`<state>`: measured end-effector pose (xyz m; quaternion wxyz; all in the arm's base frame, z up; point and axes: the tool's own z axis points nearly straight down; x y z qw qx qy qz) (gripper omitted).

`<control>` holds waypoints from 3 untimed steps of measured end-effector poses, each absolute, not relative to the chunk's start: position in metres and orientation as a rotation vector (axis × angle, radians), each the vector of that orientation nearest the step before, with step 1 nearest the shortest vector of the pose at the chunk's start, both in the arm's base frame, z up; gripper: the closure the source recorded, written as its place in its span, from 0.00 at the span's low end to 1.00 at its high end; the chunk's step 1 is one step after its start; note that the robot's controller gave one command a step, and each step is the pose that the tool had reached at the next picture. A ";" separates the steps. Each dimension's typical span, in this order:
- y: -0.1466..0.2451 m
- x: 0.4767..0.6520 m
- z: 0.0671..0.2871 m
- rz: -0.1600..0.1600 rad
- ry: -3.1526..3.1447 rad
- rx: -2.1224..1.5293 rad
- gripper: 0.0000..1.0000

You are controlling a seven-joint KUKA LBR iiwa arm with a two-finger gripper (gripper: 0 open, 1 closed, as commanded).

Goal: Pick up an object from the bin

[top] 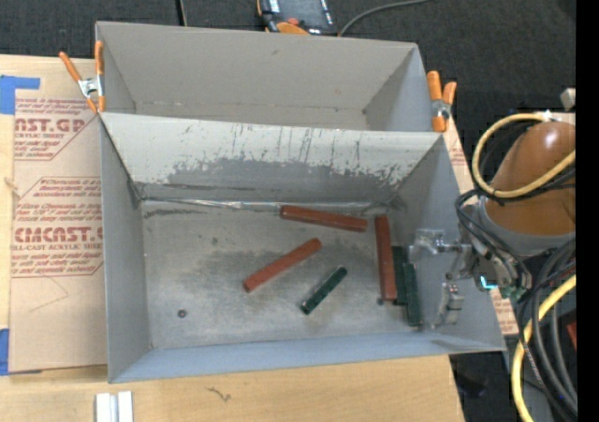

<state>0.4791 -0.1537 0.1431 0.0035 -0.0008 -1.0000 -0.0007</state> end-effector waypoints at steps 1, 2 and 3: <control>-0.107 0.542 0.067 -0.004 -3.131 0.256 0.00; -0.035 0.510 0.073 -0.008 -3.136 0.139 0.00; -0.040 0.511 0.074 -0.001 -3.138 0.132 1.00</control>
Offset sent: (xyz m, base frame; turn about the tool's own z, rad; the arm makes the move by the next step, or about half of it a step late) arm 0.0628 0.0436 -0.0731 -0.1613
